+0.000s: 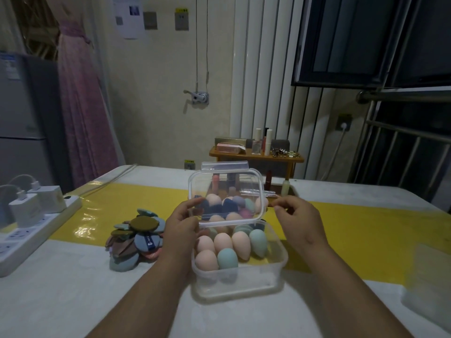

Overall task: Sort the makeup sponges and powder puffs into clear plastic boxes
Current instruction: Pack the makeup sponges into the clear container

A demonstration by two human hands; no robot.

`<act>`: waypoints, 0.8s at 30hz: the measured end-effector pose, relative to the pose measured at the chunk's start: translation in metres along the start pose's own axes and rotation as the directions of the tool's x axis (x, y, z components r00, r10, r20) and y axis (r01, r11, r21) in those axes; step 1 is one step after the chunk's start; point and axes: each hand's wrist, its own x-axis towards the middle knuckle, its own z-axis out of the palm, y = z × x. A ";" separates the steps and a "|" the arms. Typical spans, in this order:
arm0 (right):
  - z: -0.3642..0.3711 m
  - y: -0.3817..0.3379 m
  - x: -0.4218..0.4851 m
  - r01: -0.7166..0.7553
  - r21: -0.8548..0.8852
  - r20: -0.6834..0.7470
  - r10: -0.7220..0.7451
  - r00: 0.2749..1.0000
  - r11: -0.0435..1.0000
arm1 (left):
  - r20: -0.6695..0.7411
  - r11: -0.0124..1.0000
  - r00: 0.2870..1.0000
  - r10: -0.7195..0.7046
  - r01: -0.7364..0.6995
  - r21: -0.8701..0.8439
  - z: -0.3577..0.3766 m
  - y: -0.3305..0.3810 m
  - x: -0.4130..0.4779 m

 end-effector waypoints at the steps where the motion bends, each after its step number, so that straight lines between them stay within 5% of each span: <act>1: 0.000 0.005 0.001 -0.024 -0.027 0.005 0.024 1.000 0.999 | -0.003 1.000 1.000 -0.003 0.003 -0.014 -0.001 0.001 0.001; 7: 0.011 0.029 -0.002 -0.149 -0.129 0.246 0.177 0.953 0.980 | -0.007 0.999 1.000 -0.015 0.015 -0.046 -0.003 0.002 0.004; 12: 0.018 0.034 -0.002 -0.030 -0.257 0.510 0.162 0.845 0.966 | -0.012 0.999 0.999 -0.032 0.031 -0.029 -0.005 0.002 0.005; 19: 0.021 0.033 0.000 0.075 -0.505 0.450 0.188 0.873 0.860 | -0.006 0.999 0.999 -0.040 0.040 -0.027 -0.006 0.002 0.005; 24: 0.016 0.034 -0.004 -0.072 -0.360 0.354 0.208 0.912 0.930 | 0.004 1.000 1.000 -0.017 0.017 -0.011 -0.004 -0.001 0.005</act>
